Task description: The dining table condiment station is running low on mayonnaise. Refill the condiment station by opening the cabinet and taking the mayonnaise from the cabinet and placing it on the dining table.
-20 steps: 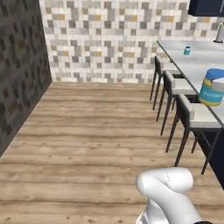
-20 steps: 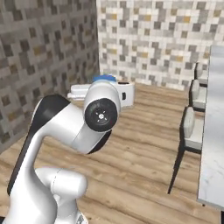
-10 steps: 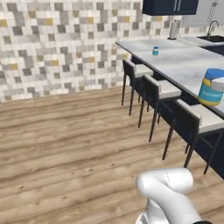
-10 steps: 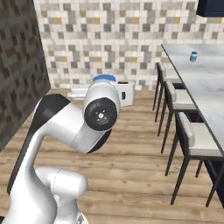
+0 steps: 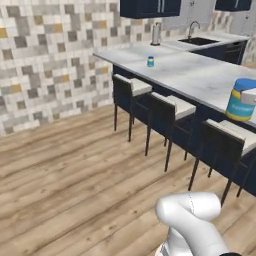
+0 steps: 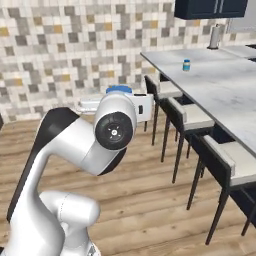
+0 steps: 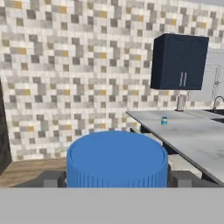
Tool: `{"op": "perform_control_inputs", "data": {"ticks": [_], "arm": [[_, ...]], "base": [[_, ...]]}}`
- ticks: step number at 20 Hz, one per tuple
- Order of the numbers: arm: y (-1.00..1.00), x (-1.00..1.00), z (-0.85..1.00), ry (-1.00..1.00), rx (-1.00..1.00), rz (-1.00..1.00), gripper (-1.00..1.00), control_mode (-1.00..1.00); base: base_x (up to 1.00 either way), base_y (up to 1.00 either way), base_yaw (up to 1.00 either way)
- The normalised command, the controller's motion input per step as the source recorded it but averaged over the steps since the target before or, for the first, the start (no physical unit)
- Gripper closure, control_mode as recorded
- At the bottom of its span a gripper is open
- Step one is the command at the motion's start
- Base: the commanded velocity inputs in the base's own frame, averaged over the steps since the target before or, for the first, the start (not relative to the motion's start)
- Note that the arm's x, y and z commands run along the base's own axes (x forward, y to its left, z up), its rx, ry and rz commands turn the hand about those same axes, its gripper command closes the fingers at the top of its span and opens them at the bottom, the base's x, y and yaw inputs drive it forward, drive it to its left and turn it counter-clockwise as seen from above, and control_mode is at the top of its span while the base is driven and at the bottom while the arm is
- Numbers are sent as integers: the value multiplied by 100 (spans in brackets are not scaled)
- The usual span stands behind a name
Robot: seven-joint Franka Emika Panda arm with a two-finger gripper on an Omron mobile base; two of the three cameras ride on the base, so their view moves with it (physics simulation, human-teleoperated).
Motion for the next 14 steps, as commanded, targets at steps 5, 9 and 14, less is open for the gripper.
{"op": "perform_control_inputs", "data": {"ticks": [5,9,14], "arm": [[0,0,0,0,0,0,100,100],[0,0,0,0,0,0,100,100],[0,0,0,0,0,0,100,100]], "base": [[100,100,-53],[100,100,-52],[100,100,-48]]}}
